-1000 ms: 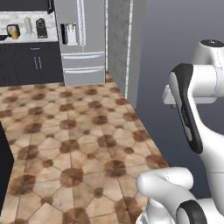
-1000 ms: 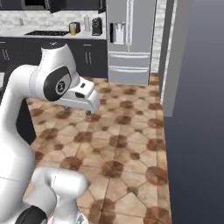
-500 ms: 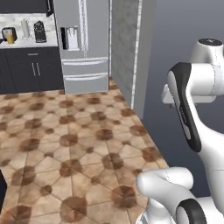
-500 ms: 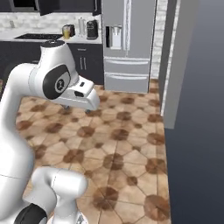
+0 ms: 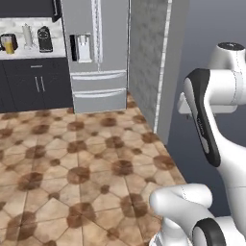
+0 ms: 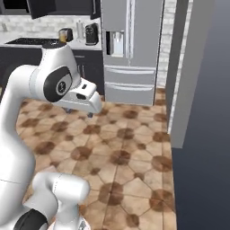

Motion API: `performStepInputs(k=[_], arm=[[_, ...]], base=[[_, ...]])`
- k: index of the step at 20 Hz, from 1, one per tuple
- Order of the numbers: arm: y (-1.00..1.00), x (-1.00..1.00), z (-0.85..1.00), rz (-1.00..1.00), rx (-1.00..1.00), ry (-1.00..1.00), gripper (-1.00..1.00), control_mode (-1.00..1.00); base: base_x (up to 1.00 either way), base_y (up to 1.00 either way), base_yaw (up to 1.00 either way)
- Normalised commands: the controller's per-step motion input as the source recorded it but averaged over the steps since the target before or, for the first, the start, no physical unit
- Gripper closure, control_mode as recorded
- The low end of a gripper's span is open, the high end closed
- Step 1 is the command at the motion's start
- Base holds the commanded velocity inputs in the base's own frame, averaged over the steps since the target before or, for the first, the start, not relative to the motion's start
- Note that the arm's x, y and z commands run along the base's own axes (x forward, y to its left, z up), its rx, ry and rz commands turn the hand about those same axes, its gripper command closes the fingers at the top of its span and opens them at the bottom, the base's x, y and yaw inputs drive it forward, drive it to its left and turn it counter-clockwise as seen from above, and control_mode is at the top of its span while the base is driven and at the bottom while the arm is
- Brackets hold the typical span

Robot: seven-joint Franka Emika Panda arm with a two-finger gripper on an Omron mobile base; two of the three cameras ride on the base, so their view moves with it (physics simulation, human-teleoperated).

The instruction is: There is a tray on the dining counter. Grab the cup, mug, and pitcher and place them on the tray. The pitcher may be placed next to the tray if it cannot fit the tray.

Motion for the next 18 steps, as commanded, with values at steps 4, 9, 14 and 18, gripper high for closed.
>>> performStepInputs(k=[4, 9, 14, 18], arm=[[0.00, 0.00, 0.00, 0.00, 0.00, 0.00, -1.00, 1.00], [0.00, 0.00, 0.00, 0.00, 0.00, 0.00, -1.00, 1.00], [0.00, 0.00, 0.00, 0.00, 0.00, 0.00, -1.00, 1.00], [0.00, 0.00, 0.00, 0.00, 0.00, 0.00, -1.00, 1.00]], base=[[1.00, 0.00, 0.05], [1.00, 0.00, 0.09], [1.00, 0.00, 0.18], [1.00, 0.00, 0.24]])
